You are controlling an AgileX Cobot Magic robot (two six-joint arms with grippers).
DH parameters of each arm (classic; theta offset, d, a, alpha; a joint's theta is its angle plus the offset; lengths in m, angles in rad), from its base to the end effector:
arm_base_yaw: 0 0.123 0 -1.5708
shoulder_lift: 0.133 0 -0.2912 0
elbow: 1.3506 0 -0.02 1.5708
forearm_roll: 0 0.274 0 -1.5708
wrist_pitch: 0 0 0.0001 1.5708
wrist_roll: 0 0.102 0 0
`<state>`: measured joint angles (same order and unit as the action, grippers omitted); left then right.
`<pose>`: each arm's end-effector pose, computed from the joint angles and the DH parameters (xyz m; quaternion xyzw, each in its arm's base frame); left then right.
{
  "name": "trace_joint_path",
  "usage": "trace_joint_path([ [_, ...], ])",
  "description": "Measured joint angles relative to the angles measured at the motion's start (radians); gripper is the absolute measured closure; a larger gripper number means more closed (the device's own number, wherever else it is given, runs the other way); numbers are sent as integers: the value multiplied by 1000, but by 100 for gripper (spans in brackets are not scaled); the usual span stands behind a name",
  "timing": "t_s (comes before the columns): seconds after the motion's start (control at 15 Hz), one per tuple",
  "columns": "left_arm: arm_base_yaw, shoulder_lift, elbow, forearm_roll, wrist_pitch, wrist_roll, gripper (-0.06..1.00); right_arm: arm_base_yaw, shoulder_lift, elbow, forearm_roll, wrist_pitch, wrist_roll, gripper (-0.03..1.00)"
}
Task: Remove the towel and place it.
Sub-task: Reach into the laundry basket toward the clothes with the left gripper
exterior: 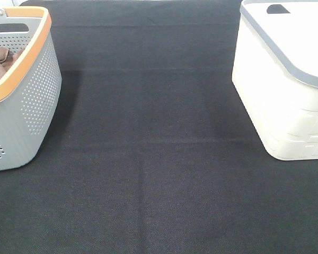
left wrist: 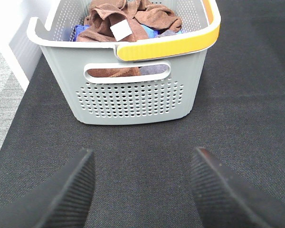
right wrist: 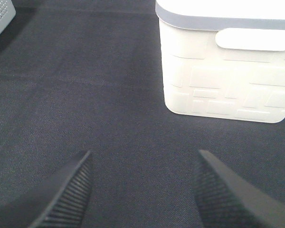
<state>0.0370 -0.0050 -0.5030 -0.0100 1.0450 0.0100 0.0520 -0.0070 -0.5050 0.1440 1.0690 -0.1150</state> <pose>0.0187 -0.0002 0.2859 -0.0113 0.8469 0.0075 0.5316 0.0158 0.0137 0.2851 -0.0744 0.8468 0.0554 0.5238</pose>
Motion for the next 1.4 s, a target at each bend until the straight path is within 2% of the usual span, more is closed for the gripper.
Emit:
trace_joint_path([
  [1.4, 0, 0, 0, 0, 0, 0, 37, 0, 0, 0, 0, 0, 0, 38],
])
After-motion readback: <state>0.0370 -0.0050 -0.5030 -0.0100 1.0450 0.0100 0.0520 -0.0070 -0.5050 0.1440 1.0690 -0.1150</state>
